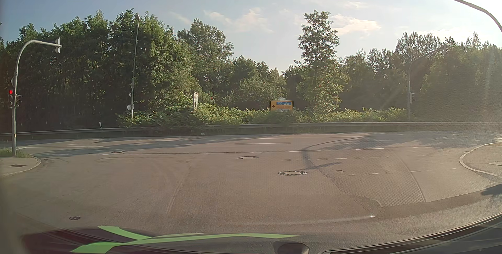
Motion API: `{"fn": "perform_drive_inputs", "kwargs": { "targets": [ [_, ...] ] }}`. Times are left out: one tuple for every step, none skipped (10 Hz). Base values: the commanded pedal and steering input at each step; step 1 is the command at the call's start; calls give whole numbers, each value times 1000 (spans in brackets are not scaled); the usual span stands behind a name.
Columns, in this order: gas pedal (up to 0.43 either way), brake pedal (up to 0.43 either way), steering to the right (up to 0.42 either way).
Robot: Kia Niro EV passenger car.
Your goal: Follow the waypoints while adhering to traffic rules and regulations
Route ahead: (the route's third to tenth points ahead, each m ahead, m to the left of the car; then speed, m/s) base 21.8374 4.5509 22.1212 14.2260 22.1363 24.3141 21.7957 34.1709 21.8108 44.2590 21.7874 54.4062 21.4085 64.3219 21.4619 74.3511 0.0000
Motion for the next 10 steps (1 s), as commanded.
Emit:
{"fn": "perform_drive_inputs", "kwargs": {
  "targets": [
    [0, 305, -21],
    [0, 305, -21],
    [0, 305, -22],
    [0, 305, -22],
    [0, 305, -21],
    [0, 305, -21],
    [0, 305, -22],
    [0, 305, -21],
    [0, 305, -22],
    [0, 305, -21]
  ]
}}
